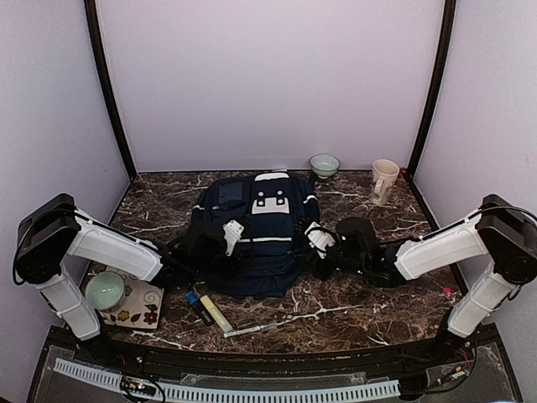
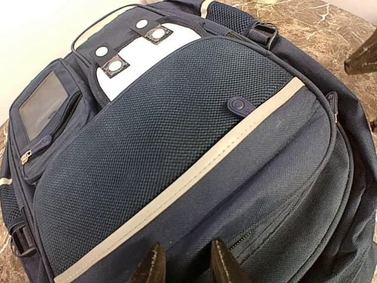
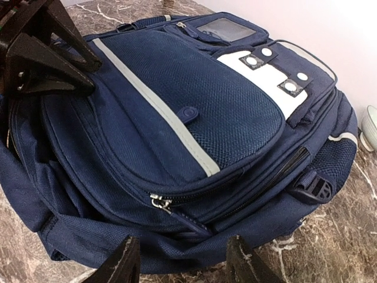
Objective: Pack the student bag
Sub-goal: Grab the upper front pocket of the student bag.
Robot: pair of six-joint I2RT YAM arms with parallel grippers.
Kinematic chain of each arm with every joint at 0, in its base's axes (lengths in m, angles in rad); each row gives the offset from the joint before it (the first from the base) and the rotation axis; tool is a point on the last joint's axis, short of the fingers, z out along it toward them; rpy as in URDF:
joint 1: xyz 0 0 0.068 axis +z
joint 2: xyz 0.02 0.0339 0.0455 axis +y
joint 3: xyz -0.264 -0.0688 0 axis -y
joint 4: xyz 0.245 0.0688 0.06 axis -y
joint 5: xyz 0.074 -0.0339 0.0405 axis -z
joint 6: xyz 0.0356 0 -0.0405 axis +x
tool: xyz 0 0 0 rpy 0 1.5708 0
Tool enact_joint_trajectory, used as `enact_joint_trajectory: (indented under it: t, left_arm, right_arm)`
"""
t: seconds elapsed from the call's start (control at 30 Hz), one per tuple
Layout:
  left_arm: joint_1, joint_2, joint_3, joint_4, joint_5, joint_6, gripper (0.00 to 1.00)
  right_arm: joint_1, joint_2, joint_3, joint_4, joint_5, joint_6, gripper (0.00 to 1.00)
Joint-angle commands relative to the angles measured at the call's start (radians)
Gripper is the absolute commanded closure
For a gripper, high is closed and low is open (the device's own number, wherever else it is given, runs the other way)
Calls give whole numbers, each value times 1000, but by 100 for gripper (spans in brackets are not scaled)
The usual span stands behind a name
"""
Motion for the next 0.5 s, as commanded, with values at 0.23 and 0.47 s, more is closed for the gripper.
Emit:
enact_joint_trajectory:
  t: [0.23,0.47]
  left_arm:
    - [19,-46,10,-4,-52,-2,75]
    - [19,-50,14,-9,-54,0,75]
  right_arm:
    - [-25,116,107,-1,-44,-72,49]
    - [-96,189,128,-47,-131,-85,49]
